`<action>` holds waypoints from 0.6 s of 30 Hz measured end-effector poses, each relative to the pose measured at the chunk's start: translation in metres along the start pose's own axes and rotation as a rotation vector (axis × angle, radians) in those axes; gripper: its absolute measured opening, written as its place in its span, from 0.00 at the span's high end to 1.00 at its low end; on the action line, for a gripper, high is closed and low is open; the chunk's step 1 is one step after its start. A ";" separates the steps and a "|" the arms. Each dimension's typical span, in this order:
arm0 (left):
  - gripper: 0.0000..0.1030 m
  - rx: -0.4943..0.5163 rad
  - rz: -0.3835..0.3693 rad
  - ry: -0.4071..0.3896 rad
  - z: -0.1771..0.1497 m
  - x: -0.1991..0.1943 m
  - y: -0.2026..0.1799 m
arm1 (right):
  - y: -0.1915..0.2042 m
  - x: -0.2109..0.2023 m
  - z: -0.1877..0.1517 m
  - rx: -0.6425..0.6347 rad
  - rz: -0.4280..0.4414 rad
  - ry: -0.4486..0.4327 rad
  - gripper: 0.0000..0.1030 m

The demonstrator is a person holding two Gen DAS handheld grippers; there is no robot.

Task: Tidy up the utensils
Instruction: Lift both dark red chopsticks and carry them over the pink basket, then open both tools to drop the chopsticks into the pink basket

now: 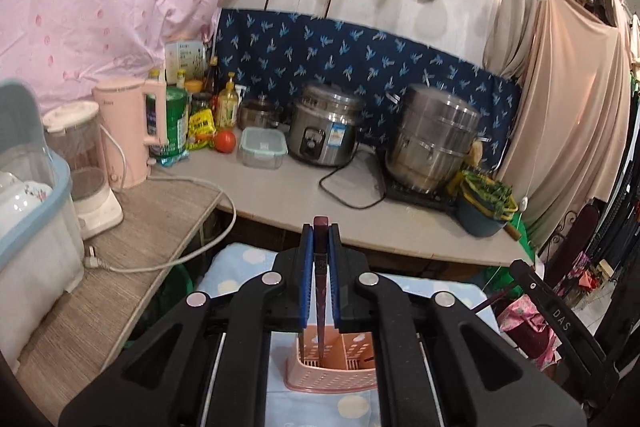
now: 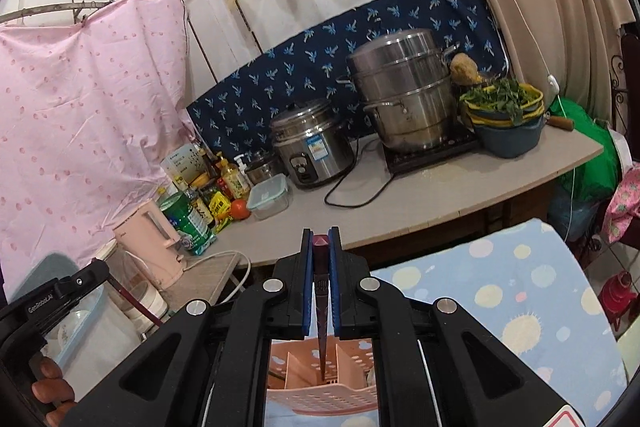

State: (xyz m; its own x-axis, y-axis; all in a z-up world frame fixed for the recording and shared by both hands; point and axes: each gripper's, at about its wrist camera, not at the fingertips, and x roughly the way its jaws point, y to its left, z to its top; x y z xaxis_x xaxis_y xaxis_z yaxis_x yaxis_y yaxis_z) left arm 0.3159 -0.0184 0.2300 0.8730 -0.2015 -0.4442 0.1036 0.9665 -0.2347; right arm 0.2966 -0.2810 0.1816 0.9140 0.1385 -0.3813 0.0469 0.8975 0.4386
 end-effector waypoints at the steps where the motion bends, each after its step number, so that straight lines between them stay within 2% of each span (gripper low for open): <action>1: 0.93 -0.002 0.002 0.010 -0.004 0.006 0.001 | -0.001 0.005 -0.004 0.005 -0.001 0.014 0.93; 7: 0.93 -0.004 0.004 0.064 -0.027 0.029 0.004 | -0.002 0.019 -0.024 -0.018 -0.023 0.066 0.92; 12: 0.91 -0.001 0.001 0.062 -0.032 0.026 0.002 | -0.003 0.014 -0.026 -0.017 -0.029 0.053 0.87; 13: 0.88 0.003 0.005 0.062 -0.033 0.024 0.002 | -0.003 0.011 -0.026 -0.016 -0.027 0.051 0.85; 15: 0.70 0.009 0.018 0.051 -0.033 0.020 0.000 | -0.003 0.004 -0.026 -0.017 -0.026 0.043 0.82; 18: 0.64 0.031 0.038 0.033 -0.036 0.011 -0.004 | 0.000 -0.010 -0.028 -0.027 -0.020 0.029 0.79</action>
State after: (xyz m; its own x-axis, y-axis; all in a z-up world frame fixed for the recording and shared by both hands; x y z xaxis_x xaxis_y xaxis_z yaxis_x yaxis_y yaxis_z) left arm 0.3076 -0.0303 0.1953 0.8604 -0.1693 -0.4807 0.0860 0.9779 -0.1905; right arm 0.2763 -0.2708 0.1628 0.9010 0.1325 -0.4131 0.0533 0.9112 0.4084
